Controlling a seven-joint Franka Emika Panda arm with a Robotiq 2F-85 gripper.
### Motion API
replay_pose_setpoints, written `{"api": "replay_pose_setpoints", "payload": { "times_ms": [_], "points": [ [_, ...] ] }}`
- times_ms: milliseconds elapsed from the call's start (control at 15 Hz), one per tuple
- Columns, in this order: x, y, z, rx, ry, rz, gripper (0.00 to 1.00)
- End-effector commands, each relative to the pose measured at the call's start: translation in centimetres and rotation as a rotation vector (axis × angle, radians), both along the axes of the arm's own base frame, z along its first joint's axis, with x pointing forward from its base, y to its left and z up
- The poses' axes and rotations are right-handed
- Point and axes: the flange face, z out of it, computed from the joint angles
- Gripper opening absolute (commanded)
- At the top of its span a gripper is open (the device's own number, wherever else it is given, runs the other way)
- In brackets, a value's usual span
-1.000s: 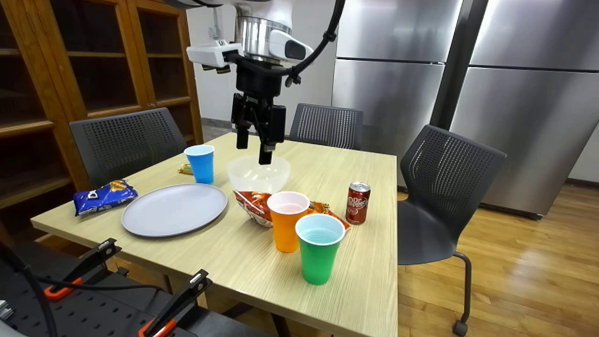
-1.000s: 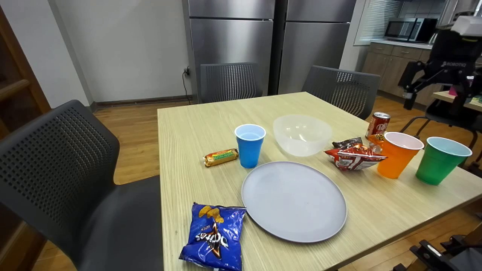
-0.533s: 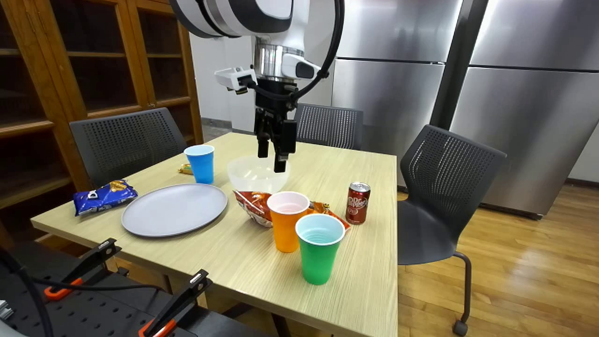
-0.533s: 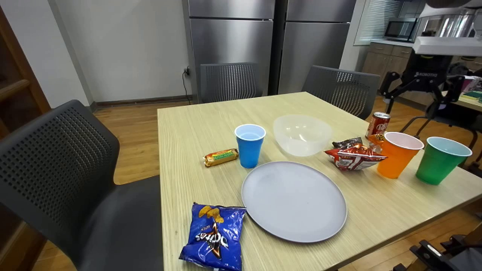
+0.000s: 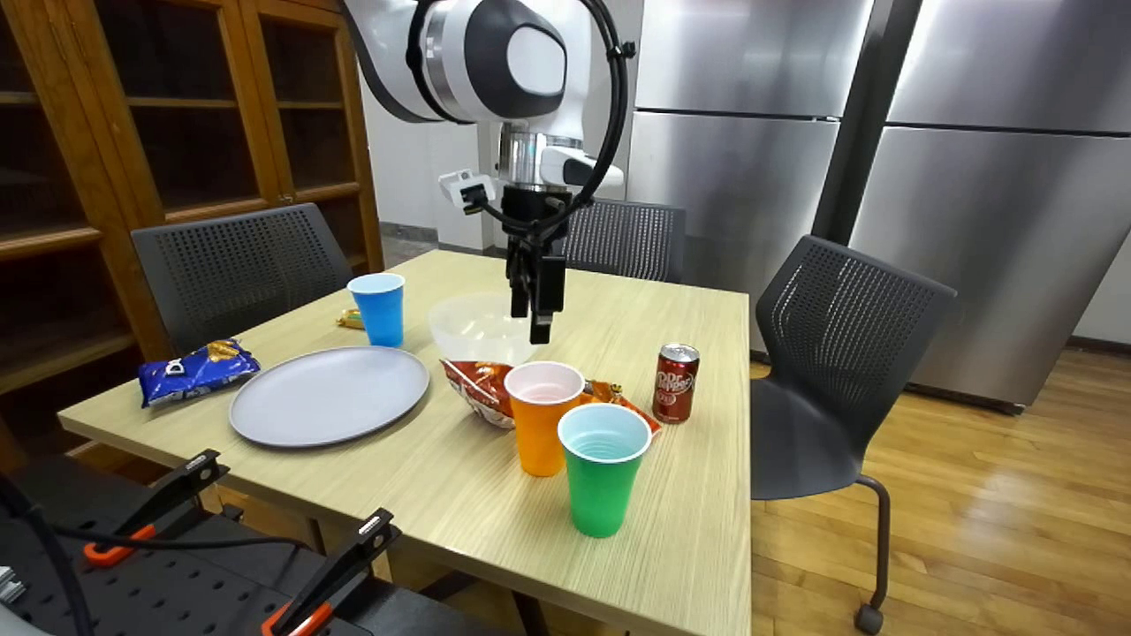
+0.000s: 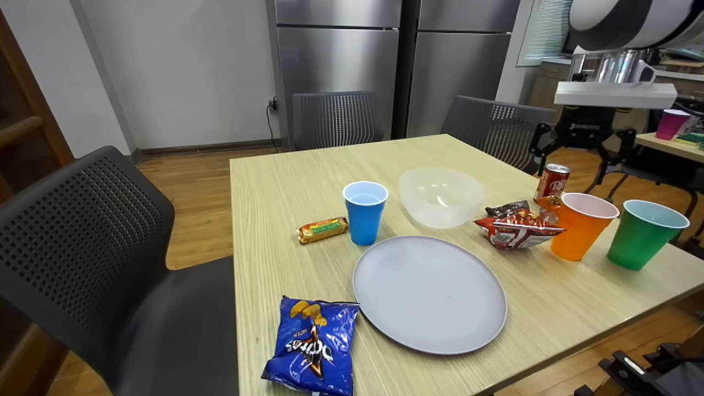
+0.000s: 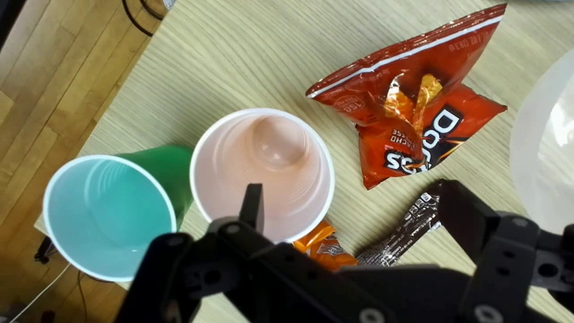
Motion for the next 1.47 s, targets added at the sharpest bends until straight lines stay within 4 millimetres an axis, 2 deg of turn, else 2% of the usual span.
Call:
{"api": "replay_pose_setpoints", "payload": {
  "times_ms": [0, 267, 667, 733, 800, 1400],
  "points": [
    [2.3, 0.4, -2.0, -0.021, 0.010, -0.071, 1.00],
    [3.3, 0.1, -4.0, -0.038, 0.041, -0.120, 1.00],
    [3.7, -1.0, -6.0, -0.058, 0.071, -0.170, 1.00],
    [3.7, -1.1, -6.1, -0.053, 0.073, -0.174, 0.75],
    [3.6, -1.1, -6.1, -0.049, 0.077, -0.173, 0.74],
    [1.6, -0.8, -5.3, -0.032, 0.086, -0.152, 0.03]
  ]
}}
